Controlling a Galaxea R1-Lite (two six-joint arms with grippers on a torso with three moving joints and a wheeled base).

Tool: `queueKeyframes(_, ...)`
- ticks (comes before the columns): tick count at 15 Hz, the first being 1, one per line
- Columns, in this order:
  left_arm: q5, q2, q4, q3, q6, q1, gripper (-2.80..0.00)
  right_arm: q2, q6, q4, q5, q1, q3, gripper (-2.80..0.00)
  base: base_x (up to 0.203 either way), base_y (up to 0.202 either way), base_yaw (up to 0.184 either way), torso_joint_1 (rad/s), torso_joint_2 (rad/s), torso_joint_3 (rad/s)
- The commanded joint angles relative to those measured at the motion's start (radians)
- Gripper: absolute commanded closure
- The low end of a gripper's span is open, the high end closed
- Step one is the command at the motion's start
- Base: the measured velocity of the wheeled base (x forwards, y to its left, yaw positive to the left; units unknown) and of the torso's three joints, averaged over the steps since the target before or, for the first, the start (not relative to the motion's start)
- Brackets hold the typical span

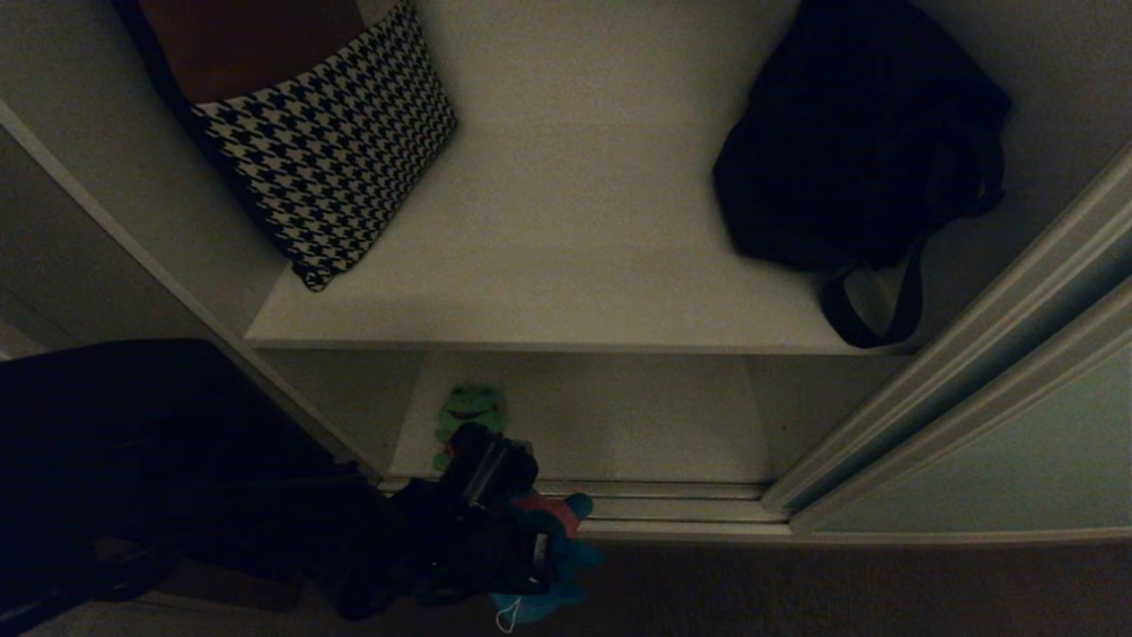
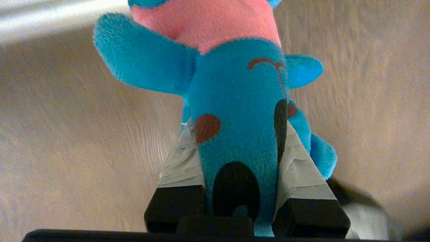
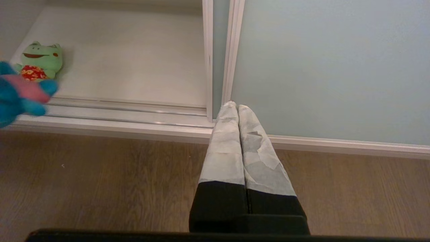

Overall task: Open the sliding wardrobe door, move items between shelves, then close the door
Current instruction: Place the blue doll on the lower shelf

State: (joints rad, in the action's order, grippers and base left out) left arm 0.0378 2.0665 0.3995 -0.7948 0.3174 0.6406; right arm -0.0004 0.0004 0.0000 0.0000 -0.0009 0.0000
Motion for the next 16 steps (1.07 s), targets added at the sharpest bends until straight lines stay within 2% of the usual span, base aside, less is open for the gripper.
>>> queueKeyframes(1, 0.010, 0.092, 0.056, -0.031, 0.001, 0.001, 0.00, -0.001, 0.000, 0.000, 0.000, 0.000, 0.000, 0.00, 0.000, 0.000, 0.000, 0.000, 0.00, 0.000)
queueKeyframes(5, 0.060, 0.103, 0.207, -0.029, 0.006, 0.007, 0.00, 0.000, 0.000, 0.000, 0.000, 0.001, 0.000, 0.00, 0.000, 0.000, 0.000, 0.000, 0.00, 0.000)
queueKeyframes(9, 0.079, 0.038, 0.214, 0.033, 0.061, -0.001, 0.00, 0.000, 0.000, 0.000, 0.000, -0.001, 0.000, 0.00, 0.000, 0.000, 0.000, 0.000, 0.00, 0.000)
queueKeyframes(11, 0.168, 0.014, 0.217, 0.060, 0.071, -0.007, 0.00, 0.000, 0.000, 0.000, 0.000, -0.001, 0.000, 0.00, 0.000, 0.000, 0.000, 0.000, 0.00, 0.000)
queueKeyframes(14, 0.188, -0.031, 0.205, 0.099, 0.114, -0.015, 0.00, -0.001, 0.000, 0.000, 0.000, 0.000, 0.000, 0.00, 0.000, 0.000, 0.000, 0.000, 0.00, 0.000)
queueKeyframes(16, 0.229, -0.065, 0.212, 0.120, 0.115, -0.022, 0.00, 0.000, 0.000, 0.000, 0.000, 0.001, 0.000, 0.00, 0.000, 0.000, 0.000, 0.000, 0.00, 0.000)
